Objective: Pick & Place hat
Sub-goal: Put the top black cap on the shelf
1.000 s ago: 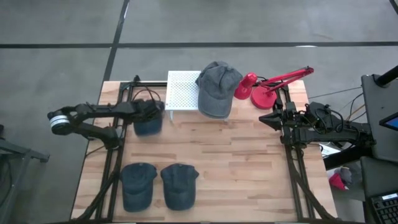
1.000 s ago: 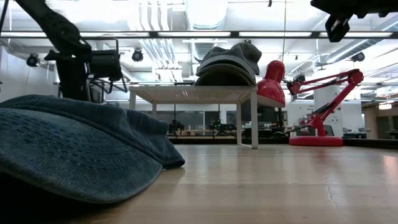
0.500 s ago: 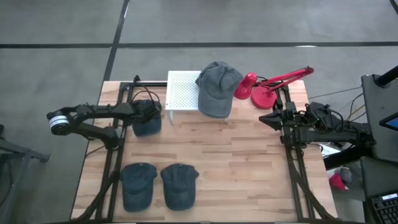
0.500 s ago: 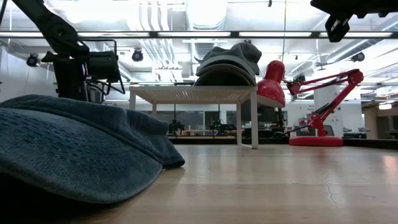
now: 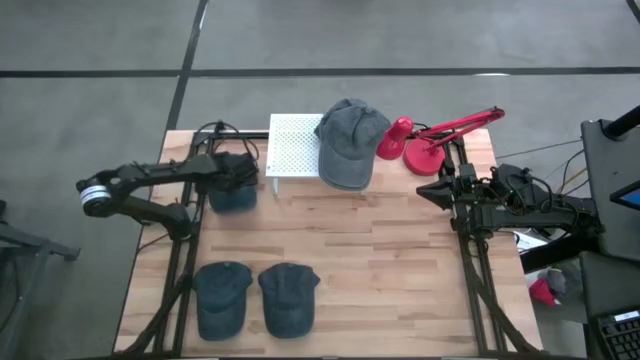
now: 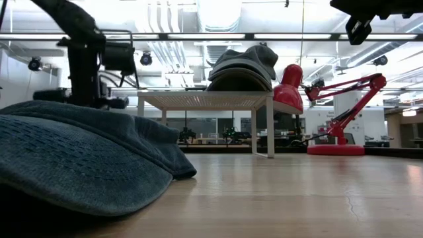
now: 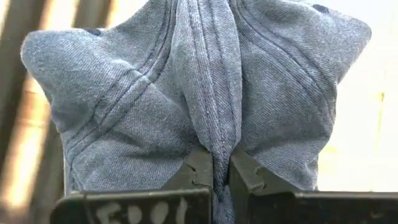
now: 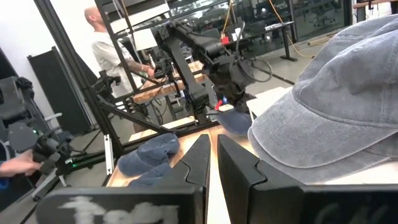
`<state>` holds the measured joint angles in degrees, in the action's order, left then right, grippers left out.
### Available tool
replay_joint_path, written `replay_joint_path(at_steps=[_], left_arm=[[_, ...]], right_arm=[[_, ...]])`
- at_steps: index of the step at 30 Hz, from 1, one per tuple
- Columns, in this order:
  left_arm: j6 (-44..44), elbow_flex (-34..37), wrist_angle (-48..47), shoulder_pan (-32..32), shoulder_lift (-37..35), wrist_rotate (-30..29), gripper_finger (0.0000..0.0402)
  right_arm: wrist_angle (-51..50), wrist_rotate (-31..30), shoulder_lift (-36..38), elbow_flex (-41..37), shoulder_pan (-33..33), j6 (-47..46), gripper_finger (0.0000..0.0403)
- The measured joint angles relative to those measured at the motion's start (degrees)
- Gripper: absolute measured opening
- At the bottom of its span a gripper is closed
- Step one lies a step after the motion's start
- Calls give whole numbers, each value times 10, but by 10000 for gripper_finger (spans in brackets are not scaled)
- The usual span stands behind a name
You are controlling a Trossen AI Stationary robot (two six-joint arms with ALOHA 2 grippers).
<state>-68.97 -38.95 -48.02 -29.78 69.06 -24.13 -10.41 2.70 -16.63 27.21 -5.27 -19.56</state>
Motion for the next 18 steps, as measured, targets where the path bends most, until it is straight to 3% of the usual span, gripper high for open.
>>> replay_joint_path(at_steps=[11, 18], left_arm=[[15, -192, -212, 18, 0, -125, 11], [53, -317, -235, 41, -1, -203, 11]], right_arm=[[0, 0, 0, 0, 0, 0, 28], [0, 0, 0, 0, 0, 0, 28]])
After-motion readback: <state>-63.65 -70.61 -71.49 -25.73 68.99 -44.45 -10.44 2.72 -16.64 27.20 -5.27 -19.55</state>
